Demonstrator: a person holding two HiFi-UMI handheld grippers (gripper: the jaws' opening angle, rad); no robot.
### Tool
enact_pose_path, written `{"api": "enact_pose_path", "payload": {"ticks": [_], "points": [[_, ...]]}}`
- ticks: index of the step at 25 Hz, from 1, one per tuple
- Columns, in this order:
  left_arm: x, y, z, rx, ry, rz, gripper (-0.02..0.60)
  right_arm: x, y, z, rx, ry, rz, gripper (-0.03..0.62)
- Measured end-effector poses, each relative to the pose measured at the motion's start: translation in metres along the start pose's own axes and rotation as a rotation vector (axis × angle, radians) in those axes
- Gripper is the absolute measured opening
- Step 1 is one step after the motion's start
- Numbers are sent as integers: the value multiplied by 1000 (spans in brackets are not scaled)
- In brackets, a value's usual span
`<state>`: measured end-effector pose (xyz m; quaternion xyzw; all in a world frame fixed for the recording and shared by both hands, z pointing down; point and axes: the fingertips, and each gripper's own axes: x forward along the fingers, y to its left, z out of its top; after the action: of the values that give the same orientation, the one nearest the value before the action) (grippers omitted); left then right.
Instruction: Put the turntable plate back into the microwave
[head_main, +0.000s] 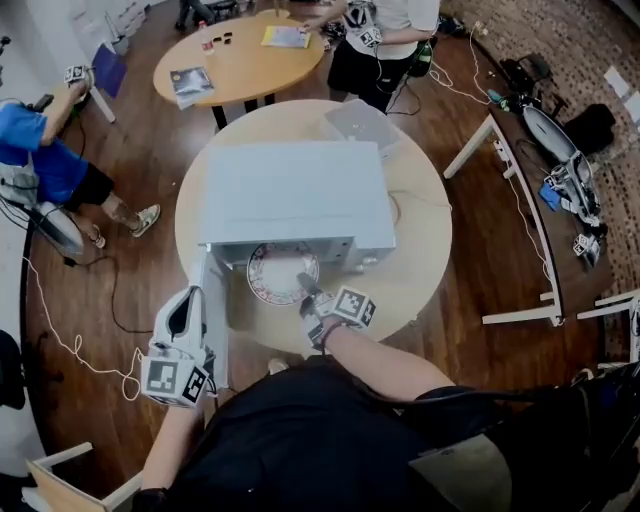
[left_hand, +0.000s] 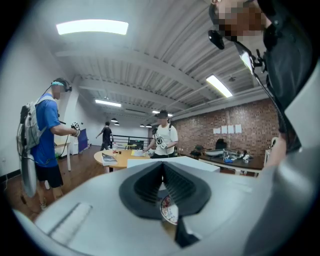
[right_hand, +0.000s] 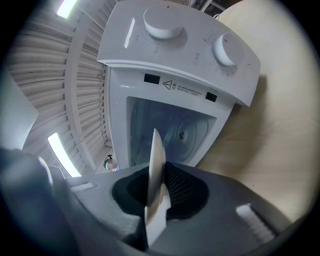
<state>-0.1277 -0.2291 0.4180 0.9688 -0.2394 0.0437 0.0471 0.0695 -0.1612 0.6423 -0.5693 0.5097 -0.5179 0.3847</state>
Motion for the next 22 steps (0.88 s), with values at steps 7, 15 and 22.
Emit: {"api": "enact_pose_path", "payload": {"ticks": [7, 15, 22], "points": [[6, -5, 3, 5, 4, 5, 5, -1, 0, 6, 2, 7, -3, 34], [8, -1, 1, 29, 27, 11, 5, 18, -2, 7, 22, 0, 9, 34], [15, 2, 1, 27, 29, 18, 5, 27, -5, 15, 21, 2, 9, 34]]}}
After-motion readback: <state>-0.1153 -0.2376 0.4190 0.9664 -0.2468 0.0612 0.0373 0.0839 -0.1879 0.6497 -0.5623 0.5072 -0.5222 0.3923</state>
